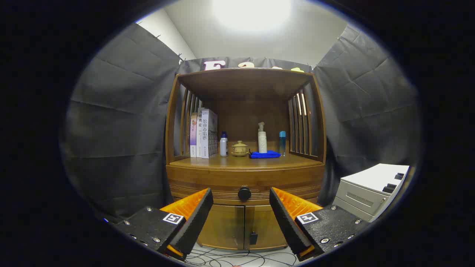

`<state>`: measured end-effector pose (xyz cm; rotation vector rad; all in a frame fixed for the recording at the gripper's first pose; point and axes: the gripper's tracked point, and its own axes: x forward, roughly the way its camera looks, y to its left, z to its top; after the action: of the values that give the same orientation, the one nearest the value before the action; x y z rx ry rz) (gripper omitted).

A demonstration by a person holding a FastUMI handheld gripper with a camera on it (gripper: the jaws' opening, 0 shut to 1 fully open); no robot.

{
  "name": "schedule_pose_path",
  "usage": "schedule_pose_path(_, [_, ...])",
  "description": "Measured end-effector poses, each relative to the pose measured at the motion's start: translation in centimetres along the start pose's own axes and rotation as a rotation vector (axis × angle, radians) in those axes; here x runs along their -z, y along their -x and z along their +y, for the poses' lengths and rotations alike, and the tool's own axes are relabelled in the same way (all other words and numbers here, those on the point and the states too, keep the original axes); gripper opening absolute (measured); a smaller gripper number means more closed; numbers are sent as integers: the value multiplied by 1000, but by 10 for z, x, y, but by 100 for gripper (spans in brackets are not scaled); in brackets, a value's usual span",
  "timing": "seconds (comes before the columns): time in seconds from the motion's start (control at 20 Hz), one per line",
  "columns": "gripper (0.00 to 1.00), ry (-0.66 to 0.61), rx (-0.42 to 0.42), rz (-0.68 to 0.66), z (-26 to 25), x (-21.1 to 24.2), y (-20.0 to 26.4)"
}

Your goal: Pull open the drawer, take out the items inside it, and place them on the countertop above the cabinet.

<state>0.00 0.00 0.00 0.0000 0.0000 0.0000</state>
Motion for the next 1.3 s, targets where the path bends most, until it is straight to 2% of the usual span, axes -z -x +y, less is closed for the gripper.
schedule_pose_path(0.8, [95, 14, -13, -23, 0, -6, -3])
schedule_pose_path(1.3, [95, 18, -10, -36, 2, -14, -52])
